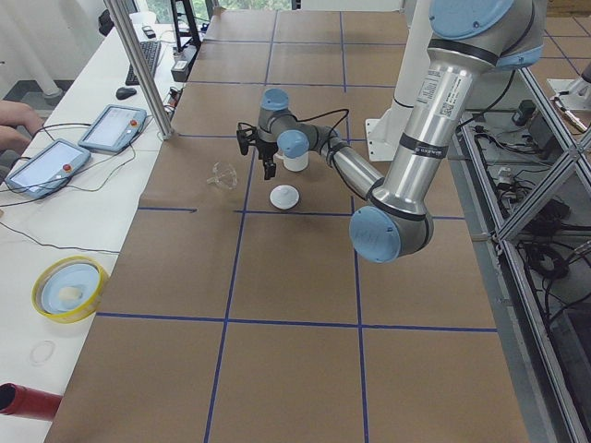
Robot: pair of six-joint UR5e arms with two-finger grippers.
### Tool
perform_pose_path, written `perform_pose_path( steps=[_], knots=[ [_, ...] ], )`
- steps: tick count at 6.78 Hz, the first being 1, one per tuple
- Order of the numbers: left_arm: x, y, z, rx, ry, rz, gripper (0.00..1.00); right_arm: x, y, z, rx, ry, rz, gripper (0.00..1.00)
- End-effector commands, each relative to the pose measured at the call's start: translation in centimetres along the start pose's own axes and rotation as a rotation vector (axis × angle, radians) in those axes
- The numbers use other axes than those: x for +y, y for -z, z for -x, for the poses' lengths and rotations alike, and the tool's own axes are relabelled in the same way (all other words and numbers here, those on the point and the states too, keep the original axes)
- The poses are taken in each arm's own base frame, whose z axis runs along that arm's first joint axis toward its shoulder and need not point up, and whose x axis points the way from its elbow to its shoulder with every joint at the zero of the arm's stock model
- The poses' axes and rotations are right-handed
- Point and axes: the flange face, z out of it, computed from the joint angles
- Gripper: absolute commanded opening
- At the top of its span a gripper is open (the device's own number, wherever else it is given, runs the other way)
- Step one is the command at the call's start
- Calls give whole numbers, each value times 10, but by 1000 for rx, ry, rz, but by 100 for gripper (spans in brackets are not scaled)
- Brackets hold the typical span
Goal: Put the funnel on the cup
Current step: 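Move the left gripper to the clear glass funnel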
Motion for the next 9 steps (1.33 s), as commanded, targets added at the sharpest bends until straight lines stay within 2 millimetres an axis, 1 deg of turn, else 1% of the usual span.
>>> perform_pose_path(
  steps=[1, 2, 3, 4, 5, 6, 7, 8, 9],
  knots=[
    [-25, 11, -53, 107, 277, -156, 100, 0, 0, 0, 0, 0, 0, 100],
    [-39, -14, -61, 113, 389, -203, 100, 0, 0, 0, 0, 0, 0, 100],
    [-56, -57, -76, 89, 472, -255, 100, 0, 0, 0, 0, 0, 0, 100],
    [-56, -78, -74, 74, 470, -266, 100, 0, 0, 0, 0, 0, 0, 100],
    [-56, -89, -71, 55, 474, -266, 100, 0, 0, 0, 0, 0, 0, 100],
    [-58, -97, -75, 61, 473, -265, 100, 0, 0, 0, 0, 0, 0, 100],
    [-62, -111, -73, 73, 471, -267, 100, 0, 0, 0, 0, 0, 0, 100],
    [-66, -120, -77, 75, 471, -266, 98, 0, 0, 0, 0, 0, 0, 100],
    [-68, -122, -79, 71, 471, -268, 85, 0, 0, 0, 0, 0, 0, 100]
  ],
)
